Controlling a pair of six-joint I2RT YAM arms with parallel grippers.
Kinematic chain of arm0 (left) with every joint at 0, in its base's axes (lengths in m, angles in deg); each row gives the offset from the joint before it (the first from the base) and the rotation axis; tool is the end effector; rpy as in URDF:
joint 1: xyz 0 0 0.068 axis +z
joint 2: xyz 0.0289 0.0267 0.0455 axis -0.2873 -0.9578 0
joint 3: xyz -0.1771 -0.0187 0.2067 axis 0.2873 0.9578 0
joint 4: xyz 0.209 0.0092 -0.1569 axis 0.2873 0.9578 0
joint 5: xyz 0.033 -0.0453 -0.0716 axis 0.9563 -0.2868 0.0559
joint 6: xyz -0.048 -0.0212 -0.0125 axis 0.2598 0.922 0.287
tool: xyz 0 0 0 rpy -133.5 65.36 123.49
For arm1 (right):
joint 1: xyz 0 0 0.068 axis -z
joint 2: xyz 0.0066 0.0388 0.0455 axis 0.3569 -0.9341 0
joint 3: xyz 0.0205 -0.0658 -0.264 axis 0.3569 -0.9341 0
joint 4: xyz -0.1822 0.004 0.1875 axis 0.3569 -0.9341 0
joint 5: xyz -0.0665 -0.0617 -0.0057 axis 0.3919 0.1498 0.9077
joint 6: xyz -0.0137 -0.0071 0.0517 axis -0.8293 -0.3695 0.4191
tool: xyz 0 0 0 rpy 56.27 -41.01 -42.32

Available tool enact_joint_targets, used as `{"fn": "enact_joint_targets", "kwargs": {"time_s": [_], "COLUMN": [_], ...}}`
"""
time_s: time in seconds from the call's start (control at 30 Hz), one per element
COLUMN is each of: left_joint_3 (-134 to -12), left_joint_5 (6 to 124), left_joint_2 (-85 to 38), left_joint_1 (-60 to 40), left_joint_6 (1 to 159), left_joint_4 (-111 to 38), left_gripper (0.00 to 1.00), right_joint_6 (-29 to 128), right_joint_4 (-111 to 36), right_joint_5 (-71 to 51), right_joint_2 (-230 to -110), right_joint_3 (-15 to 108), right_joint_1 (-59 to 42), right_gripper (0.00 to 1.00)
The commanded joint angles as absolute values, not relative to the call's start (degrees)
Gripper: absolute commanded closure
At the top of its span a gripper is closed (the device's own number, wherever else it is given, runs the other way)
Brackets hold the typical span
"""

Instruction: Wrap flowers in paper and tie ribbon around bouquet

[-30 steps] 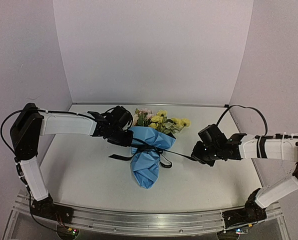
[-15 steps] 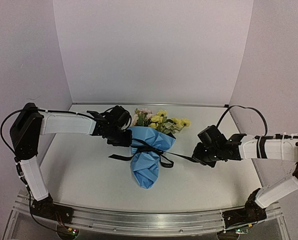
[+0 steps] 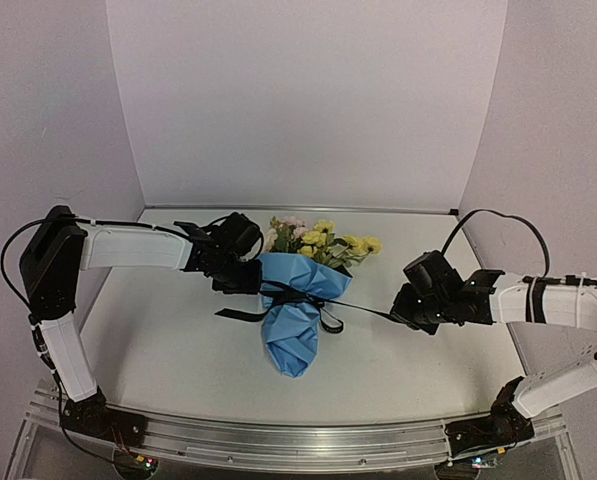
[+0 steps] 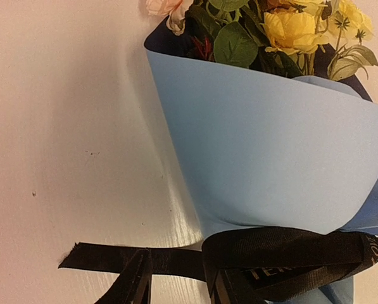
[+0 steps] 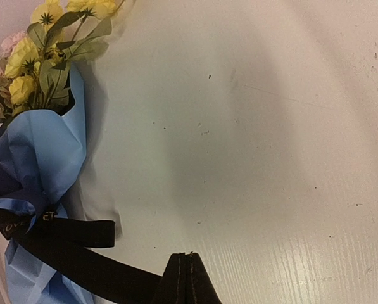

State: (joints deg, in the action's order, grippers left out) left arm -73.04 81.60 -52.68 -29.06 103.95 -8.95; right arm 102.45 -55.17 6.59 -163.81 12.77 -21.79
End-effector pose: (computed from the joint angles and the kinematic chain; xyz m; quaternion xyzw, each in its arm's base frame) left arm 0.2712 -0.2710 0.1990 0.0637 0.9556 -0.1294 0.2570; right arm 0.1933 0.1705 0.2010 0.1686 0.9247 0.2114 0.2680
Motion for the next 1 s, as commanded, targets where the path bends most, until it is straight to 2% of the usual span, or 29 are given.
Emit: {"fn": "enact_joint_targets", "kwargs": {"time_s": [0.0, 0.67, 0.97], "left_joint_3": [-73.5, -72.7, -73.7], "left_joint_5": [84.9, 79.9, 78.7], "left_joint_2": [-49.6, -50.4, -52.4], "left_joint_1": [-29.1, -30.1, -31.7], "left_joint_6": [104.9, 105.0, 105.6], "left_joint_4": [-8.1, -12.8, -13.6], "left_gripper": [0.66, 0.63, 0.66], "right_joint_6": [103.0, 102.7, 101.3], "right_joint_4": [-57.7, -58.6, -58.6], "right_joint_5": [9.6, 10.0, 9.3], "right_joint_2": [-162.4, -163.7, -165.1], "right_joint_3": [11.3, 11.6, 14.1], "right_joint_1": [-22.0, -21.9, -21.9], "right_gripper": [1.0, 1.0, 1.0]}}
